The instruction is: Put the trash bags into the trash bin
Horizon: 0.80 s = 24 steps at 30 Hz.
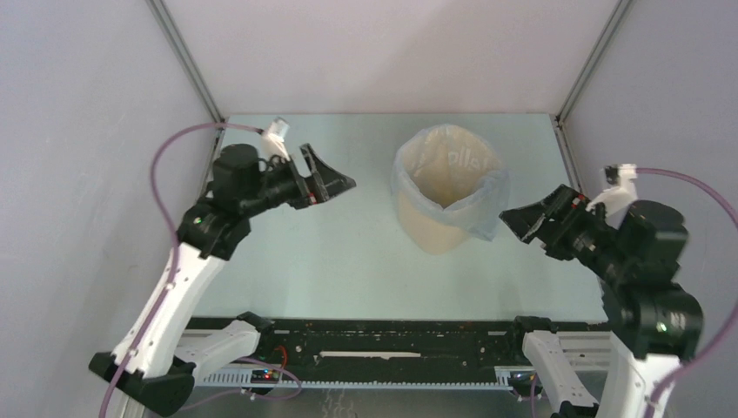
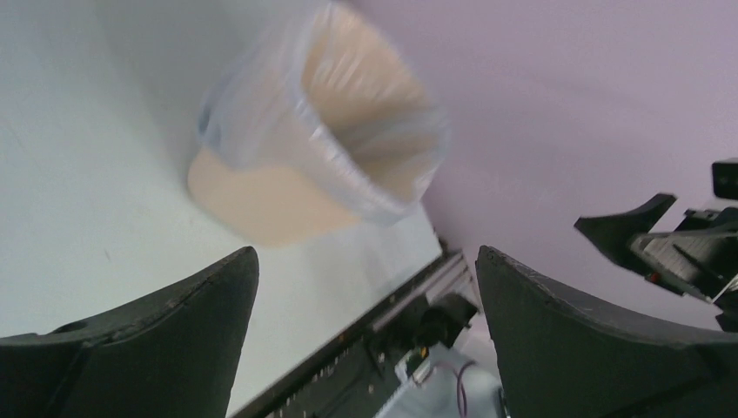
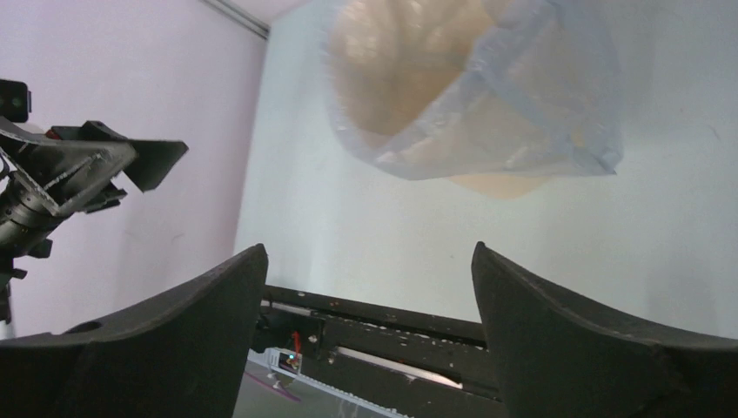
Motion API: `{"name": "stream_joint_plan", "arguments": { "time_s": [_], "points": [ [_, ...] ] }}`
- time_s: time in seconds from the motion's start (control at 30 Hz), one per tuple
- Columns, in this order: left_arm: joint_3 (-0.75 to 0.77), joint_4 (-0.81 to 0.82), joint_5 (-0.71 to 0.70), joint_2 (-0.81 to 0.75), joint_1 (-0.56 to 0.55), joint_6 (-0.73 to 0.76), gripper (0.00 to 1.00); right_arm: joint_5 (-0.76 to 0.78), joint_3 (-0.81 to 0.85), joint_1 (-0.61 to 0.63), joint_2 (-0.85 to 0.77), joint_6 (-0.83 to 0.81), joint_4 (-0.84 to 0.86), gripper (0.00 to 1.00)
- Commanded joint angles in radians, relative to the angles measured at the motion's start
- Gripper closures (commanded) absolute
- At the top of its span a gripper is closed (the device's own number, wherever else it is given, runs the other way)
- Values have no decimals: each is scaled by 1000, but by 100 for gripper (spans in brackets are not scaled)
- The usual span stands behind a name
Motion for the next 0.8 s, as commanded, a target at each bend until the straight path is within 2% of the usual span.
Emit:
{"name": "stream_joint_plan", "arguments": {
  "time_s": [0.0,0.17,0.33,0.47,0.63,0.77],
  "points": [
    [183,2,-133,-80,-3,81,0,-17,165,6,26,-4,-73,0],
    [399,-117,-312,-128,-3,191,0,-15,268,7,23,-30,-50,0],
    [561,-136,-449,-147,-3,255,0,-48,446,9,71,-7,-36,0],
    [580,-143,-515,-165,-3,257,0,-90,485,11,73,29,13,0],
    [601,-170,-518,-157,-3,285,0,-92,447,18,24,85,100,0],
    [608,-170,-517,-147,-3,287,0,-63,452,22,14,87,91,0]
  ]
}}
